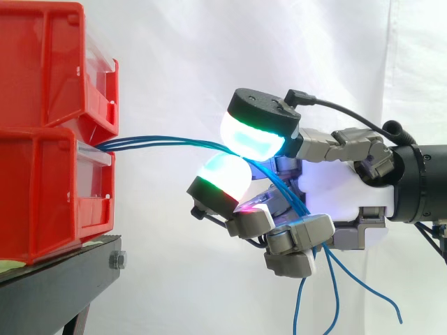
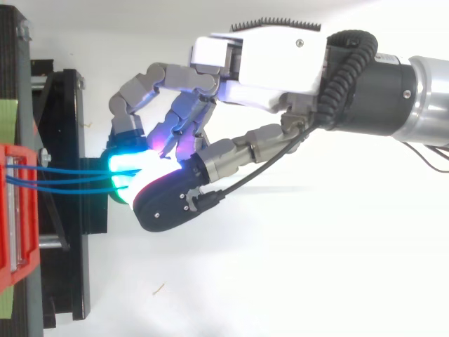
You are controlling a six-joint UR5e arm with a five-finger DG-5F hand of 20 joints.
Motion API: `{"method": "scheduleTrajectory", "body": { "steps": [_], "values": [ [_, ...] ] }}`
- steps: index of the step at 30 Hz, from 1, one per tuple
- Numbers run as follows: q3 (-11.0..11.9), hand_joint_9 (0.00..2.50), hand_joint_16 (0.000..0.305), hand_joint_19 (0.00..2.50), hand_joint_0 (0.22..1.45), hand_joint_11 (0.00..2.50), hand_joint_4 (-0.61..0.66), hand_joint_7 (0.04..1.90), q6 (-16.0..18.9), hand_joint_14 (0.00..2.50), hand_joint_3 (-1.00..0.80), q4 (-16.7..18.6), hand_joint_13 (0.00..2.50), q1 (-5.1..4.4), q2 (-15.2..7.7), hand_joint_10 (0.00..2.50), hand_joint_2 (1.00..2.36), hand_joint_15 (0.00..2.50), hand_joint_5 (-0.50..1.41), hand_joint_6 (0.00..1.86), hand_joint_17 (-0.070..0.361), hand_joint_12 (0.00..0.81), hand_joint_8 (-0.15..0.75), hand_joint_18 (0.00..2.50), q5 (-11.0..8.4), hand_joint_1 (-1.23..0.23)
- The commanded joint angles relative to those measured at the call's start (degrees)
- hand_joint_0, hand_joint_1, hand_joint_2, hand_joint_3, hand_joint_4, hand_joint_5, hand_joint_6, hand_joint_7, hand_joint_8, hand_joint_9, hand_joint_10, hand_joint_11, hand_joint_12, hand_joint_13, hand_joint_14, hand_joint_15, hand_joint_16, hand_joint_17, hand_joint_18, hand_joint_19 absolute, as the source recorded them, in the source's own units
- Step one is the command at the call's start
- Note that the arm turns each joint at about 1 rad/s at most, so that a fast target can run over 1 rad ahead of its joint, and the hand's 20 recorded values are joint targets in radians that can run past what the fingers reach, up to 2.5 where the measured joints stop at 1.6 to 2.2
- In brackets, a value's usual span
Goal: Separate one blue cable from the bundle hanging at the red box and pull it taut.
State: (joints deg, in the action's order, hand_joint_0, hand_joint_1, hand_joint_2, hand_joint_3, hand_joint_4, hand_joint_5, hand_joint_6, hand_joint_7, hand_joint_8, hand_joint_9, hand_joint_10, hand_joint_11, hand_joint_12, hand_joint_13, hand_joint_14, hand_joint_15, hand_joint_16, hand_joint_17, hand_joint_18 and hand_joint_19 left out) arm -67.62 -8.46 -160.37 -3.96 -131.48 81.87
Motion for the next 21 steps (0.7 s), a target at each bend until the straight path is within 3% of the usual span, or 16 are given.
{"method": "scheduleTrajectory", "body": {
  "steps": [1, 6, 10, 14, 21],
  "values": [
    [0.03, 0.91, 0.043, 1.07, 0.76, 1.34, 0.01, 1.22, -0.15, 0.32, -0.5, -0.03, 1.19, 0.0, 0.0, 0.0, 1.0, 1.83, -0.19, 0.94, 0.098, 0.309, 0.27, 1.05, 0.04, -0.89],
    [0.03, 0.93, 0.043, 1.08, 0.75, 1.35, 0.07, 1.18, -0.06, 0.27, -0.5, -0.03, 1.21, 0.0, 0.0, 0.0, 1.0, 1.85, -0.19, 0.94, 0.096, 0.307, 0.269, 1.08, 0.13, -0.87],
    [-0.06, 0.94, 0.042, 1.1, 0.64, 1.36, 0.1, 1.18, -0.24, 0.27, -0.5, 0.15, 1.21, 0.0, 0.0, 0.0, 1.0, 1.87, -0.18, 0.94, 0.095, 0.313, 0.275, 1.08, 0.13, -0.85],
    [-0.06, 0.95, 0.047, 1.09, 0.54, 1.35, 0.12, 1.16, -0.24, 0.36, -0.5, 0.15, 1.21, 0.0, 0.0, 0.0, 1.0, 1.78, -0.18, 0.93, 0.105, 0.326, 0.287, 1.09, -0.05, -0.85],
    [-0.06, 0.97, 0.052, 1.09, 0.48, 1.34, 0.14, 1.13, -0.24, 0.53, -0.5, 0.15, 1.19, 0.0, 0.0, 0.0, 1.0, 1.67, -0.18, 0.93, 0.116, 0.356, 0.309, 1.11, -0.13, -0.77]
  ]
}}
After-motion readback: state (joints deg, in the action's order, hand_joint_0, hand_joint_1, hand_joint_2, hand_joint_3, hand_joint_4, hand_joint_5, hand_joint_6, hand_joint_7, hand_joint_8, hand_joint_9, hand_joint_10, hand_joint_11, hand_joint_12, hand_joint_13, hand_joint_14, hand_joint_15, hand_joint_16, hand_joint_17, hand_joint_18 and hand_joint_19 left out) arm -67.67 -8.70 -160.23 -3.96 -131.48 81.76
